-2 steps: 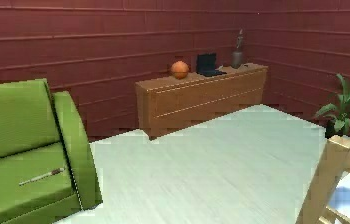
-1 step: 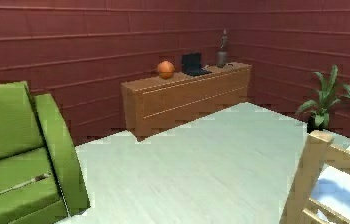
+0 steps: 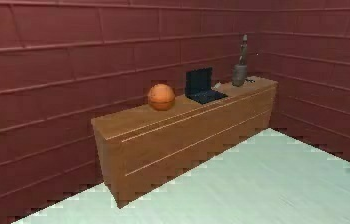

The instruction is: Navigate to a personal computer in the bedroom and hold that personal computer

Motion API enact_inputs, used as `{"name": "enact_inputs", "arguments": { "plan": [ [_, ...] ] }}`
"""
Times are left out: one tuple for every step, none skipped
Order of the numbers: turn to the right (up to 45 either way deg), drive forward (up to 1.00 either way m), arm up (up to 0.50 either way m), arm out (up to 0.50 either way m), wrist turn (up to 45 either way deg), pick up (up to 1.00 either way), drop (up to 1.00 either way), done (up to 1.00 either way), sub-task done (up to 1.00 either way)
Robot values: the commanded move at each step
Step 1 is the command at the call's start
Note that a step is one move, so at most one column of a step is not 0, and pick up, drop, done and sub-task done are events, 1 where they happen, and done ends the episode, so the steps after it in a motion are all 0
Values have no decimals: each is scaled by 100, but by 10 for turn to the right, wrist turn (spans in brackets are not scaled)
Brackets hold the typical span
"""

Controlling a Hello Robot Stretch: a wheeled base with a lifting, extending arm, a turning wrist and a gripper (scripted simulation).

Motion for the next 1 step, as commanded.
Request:
{"name": "enact_inputs", "arguments": {
  "plan": [
    [0,100,0,0,0,0,0,0,0]
  ]
}}
